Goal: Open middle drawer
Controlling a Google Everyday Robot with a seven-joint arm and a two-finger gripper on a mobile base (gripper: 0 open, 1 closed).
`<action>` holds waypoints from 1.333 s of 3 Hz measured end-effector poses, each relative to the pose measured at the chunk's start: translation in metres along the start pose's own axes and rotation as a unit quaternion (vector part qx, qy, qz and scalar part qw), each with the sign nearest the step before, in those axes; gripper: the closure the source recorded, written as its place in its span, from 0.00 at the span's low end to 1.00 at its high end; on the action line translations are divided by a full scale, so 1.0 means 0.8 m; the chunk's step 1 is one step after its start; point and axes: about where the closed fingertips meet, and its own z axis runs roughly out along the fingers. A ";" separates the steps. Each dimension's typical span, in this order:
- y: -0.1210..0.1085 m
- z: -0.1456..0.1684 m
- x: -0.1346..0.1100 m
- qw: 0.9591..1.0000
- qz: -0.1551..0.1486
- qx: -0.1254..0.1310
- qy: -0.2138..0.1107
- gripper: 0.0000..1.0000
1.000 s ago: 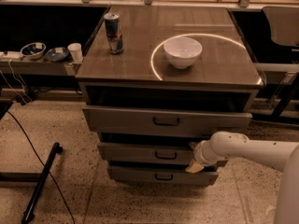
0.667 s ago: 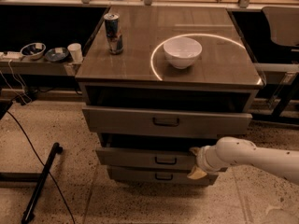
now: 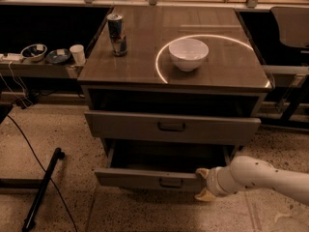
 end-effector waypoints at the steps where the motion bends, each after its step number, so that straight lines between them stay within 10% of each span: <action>1: 0.031 -0.020 -0.006 1.000 -0.003 -0.010 -0.010 0.49; 3: -0.023 -0.075 -0.060 0.999 -0.041 0.002 0.010 0.51; 4: -0.068 -0.039 -0.090 0.998 -0.051 -0.023 0.017 0.74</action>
Offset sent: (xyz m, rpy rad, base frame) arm -0.0289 0.0099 0.0862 -0.0080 -0.0628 0.0707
